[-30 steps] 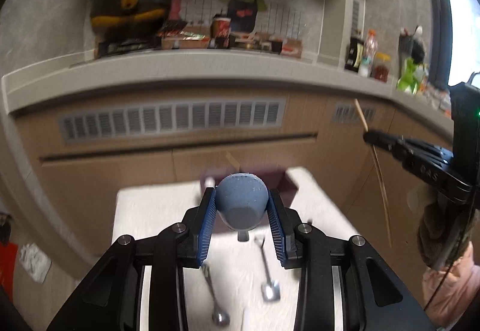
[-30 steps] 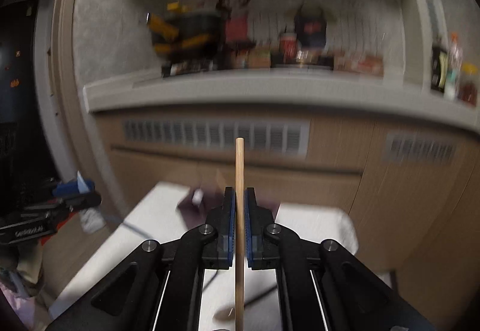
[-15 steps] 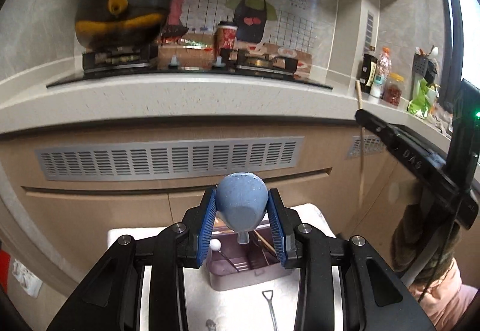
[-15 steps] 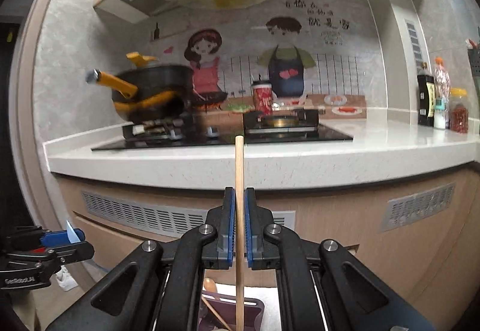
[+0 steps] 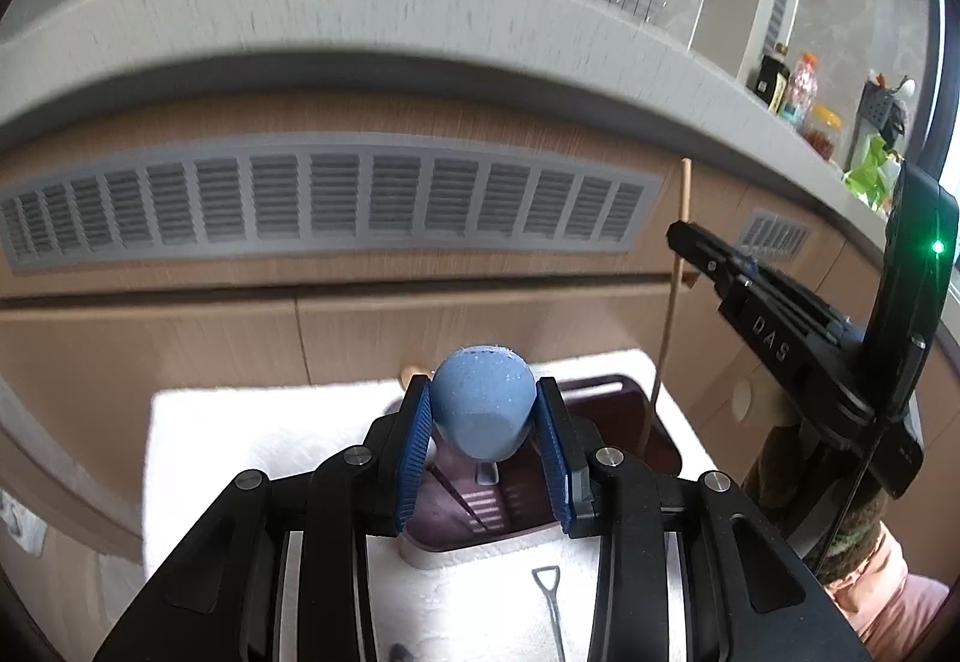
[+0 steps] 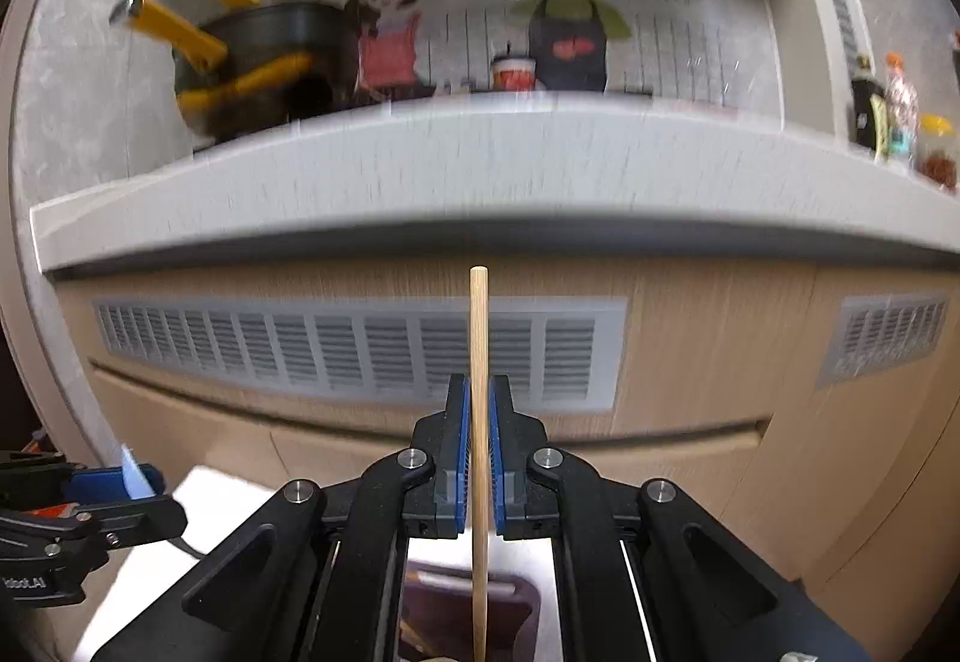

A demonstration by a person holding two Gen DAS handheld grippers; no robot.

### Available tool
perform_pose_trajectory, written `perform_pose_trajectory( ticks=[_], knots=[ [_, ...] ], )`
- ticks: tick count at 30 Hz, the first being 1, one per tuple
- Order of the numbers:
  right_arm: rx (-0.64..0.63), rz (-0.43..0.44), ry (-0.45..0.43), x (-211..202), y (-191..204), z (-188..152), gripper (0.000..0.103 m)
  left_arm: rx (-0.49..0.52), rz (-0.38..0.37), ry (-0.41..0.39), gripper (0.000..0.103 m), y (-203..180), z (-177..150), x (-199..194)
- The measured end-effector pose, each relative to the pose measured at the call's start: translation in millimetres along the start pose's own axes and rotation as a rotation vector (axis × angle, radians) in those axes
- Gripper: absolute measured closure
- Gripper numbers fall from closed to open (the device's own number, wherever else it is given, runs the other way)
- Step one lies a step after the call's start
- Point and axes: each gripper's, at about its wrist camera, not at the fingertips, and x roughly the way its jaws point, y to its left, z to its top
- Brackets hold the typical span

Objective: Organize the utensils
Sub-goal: 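Drop the blue spoon into the caddy with left tool while right tool drops the chopstick, then grasp the white plastic spoon by its bowl with the left tool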

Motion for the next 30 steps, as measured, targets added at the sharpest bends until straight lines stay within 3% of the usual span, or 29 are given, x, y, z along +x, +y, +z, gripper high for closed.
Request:
perform_pose_trajectory(
  ticks=[3,5,6,7,12,16,20,24,30],
  knots=[
    [0.01,0.03,0.088,15,-5,-20,0.094,-0.022,-0.005,0.057,0.058,3,-11,22],
    [0.012,0.035,0.153,23,-9,-34,0.079,-0.056,0.001,0.09,0.055,6,-18,32],
    [0.016,0.026,0.182,25,-13,-41,0.064,-0.07,0.001,0.101,0.055,8,-21,33],
    [0.024,0.017,0.2,24,-17,-48,0.057,-0.083,-0.001,0.106,0.055,9,-26,32],
    [0.029,-0.05,0.237,-7,-47,-72,0.042,-0.085,0.038,0.053,0.051,7,-44,-1],
    [0.016,-0.068,0.333,-33,-64,-99,0.023,-0.081,0.108,0.004,0.044,7,-62,-30],
    [-0.007,-0.1,0.436,-50,-68,-137,0.018,-0.068,0.179,-0.015,0.041,8,-90,-50],
    [0.012,-0.116,0.553,-56,-66,-177,0.018,-0.037,0.23,0.028,0.038,6,-121,-55],
    [0.016,-0.087,0.608,-63,-53,-202,0.018,-0.067,0.245,0.119,0.036,18,-179,-61]
  ],
)
